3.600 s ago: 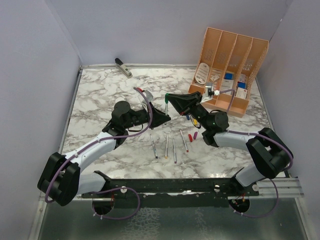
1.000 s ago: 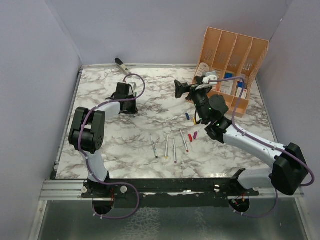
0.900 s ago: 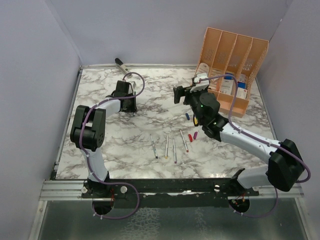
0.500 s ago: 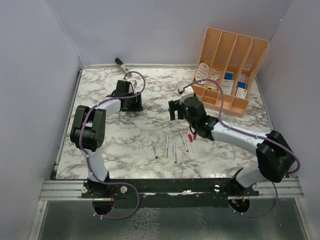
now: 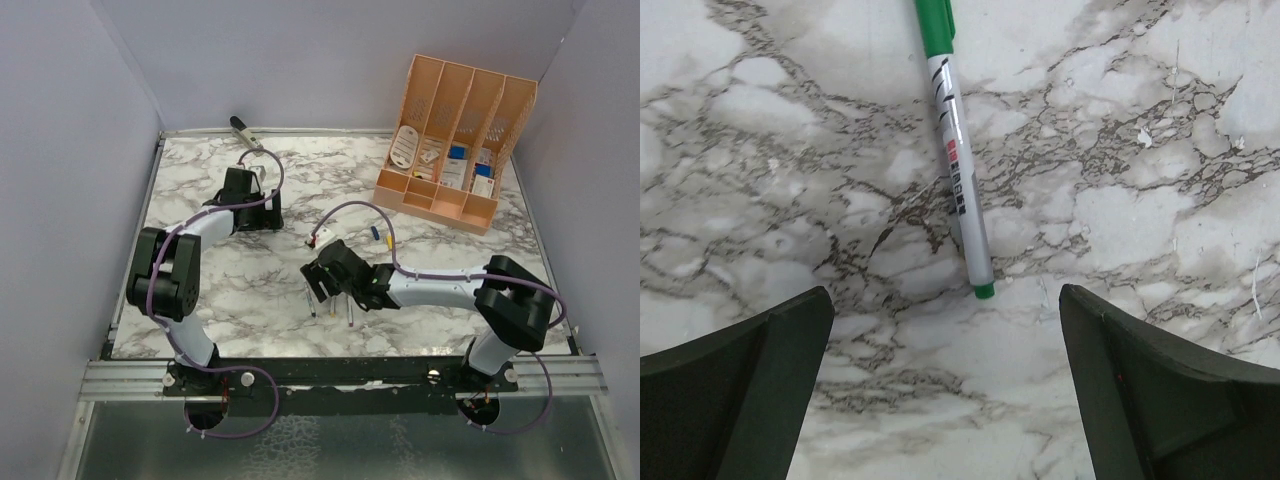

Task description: Insert the pens into the pen caps

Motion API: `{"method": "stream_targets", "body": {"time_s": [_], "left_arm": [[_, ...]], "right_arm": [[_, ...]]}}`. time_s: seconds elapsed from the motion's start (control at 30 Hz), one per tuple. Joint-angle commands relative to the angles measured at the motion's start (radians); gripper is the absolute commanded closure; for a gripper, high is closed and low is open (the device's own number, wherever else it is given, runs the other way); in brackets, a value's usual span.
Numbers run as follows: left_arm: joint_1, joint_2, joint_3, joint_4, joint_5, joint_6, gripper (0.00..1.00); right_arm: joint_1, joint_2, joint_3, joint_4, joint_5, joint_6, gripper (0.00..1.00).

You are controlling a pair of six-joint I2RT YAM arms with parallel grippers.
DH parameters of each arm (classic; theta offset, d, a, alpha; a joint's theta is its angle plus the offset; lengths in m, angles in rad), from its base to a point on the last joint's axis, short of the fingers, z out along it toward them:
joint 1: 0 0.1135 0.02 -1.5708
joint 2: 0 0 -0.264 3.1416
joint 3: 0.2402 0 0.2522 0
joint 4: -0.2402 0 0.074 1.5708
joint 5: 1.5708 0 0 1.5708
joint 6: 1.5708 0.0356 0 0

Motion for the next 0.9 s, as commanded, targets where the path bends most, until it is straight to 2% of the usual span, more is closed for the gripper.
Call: {"method": "stream_targets", "body": {"time_s": [0.0,0.27,0.53,0.6,0.67,0.73,0.8,0.83,0.87], "left_arm": [[0.006,-0.15,-0.034,0.044,-0.106,-0.027,0.01],[0.008,-0.27,-0.082,0.056,-0.185,-0.036,0.05],[0.009,-0.297,-0.11,0.06,-0.191,-0.036,0.05],[0.01,-0.296,-0.115,0.06,-0.188,-0.036,0.05],[0.01,-0.297,-0.119,0.063,-0.187,-0.038,0.05],[0.01,-0.299,-0.12,0.061,-0.187,-0.038,0.05],[0.009,-0.304,-0.122,0.061,-0.188,-0.037,0.05],[0.009,-0.308,-0.121,0.061,-0.188,-0.038,0.05],[0.009,-0.314,-0.124,0.061,-0.19,-0.039,0.06]], "right_arm": [[0.017,0.038,-0.002,0.027,-0.048,0.036,0.3],[0.054,0.109,0.046,0.052,-0.084,0.045,0.35],[0.082,0.164,0.075,0.065,-0.095,0.066,0.36],[0.084,0.184,0.09,0.056,-0.087,0.072,0.4],[0.084,0.204,0.109,0.036,-0.082,0.079,0.52],[0.085,0.225,0.132,0.003,-0.079,0.092,0.75],[0.085,0.24,0.14,-0.015,-0.084,0.103,0.93],[0.084,0.245,0.141,-0.022,-0.082,0.112,0.98],[0.084,0.247,0.141,-0.03,-0.08,0.121,0.99]]}}
